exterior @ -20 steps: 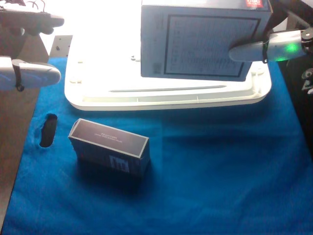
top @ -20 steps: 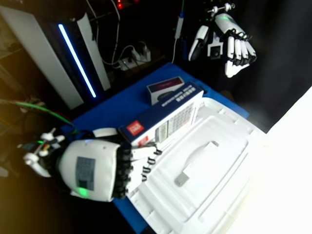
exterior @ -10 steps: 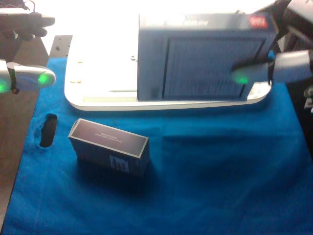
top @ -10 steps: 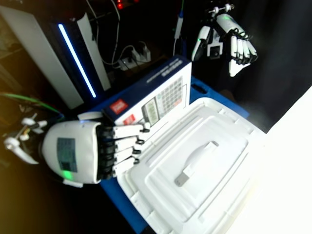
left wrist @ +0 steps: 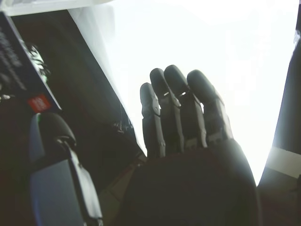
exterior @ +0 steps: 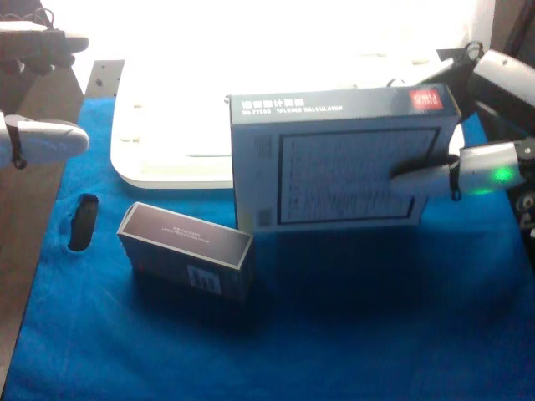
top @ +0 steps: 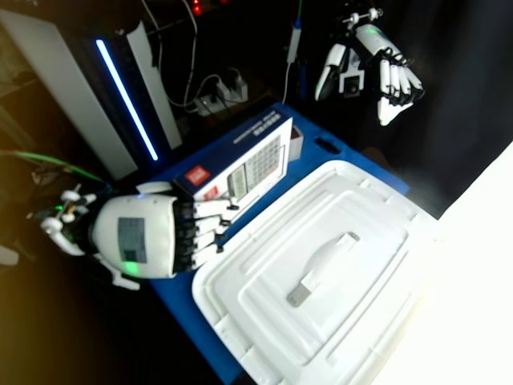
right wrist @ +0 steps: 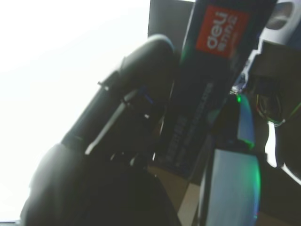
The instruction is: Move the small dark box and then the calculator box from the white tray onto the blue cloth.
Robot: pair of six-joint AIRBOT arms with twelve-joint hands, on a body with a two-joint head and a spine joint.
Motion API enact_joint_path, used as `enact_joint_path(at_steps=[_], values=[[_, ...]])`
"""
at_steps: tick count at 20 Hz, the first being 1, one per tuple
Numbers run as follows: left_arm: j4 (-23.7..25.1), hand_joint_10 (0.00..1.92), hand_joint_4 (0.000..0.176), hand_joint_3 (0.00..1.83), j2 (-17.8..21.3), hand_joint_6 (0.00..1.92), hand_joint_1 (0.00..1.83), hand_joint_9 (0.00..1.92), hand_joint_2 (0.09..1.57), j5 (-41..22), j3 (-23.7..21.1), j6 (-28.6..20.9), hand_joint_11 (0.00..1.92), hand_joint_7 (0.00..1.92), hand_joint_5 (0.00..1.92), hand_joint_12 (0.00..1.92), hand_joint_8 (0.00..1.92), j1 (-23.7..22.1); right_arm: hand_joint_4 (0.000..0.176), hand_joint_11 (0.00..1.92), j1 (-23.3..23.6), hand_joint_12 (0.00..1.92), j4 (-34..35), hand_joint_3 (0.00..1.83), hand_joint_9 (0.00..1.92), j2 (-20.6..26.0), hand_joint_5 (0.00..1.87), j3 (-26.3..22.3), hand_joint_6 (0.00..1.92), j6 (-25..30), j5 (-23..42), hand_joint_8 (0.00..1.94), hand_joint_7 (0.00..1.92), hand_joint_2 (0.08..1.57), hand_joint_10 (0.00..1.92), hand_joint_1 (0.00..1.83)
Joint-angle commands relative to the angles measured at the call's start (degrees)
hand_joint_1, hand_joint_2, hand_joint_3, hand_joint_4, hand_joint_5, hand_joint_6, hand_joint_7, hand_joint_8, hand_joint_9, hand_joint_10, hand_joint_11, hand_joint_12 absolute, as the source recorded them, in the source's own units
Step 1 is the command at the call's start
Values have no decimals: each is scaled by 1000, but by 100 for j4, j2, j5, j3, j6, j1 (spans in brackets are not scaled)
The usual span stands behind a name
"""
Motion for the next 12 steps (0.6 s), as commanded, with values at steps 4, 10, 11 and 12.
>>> enact_joint_path(at_steps=[4,10,11,12], values=[[-352,1145,38,0,48,16,681,298,867,-894,-62,-37,22,521,560,1794,459,203,0,1189,1,969,200,1,1512,-81,1005,-28,717,-27,766,868,1180,1071,85,1286],[-356,1112,17,0,63,1,682,314,860,-918,-89,-37,51,521,549,1743,483,239,0,1030,-67,1213,201,4,1496,-67,1183,-103,586,-27,766,365,1267,1018,52,1215],[-356,1117,14,0,63,1,688,318,855,-917,-91,-37,61,522,548,1744,486,249,0,999,-70,1229,201,0,1460,-54,1037,-115,241,-27,769,192,1261,965,39,1056],[-356,1124,12,0,63,1,695,325,854,-915,-93,-37,76,523,551,1729,491,257,0,979,-70,1223,201,0,1421,-46,986,-122,77,-27,779,89,1253,961,23,936]])
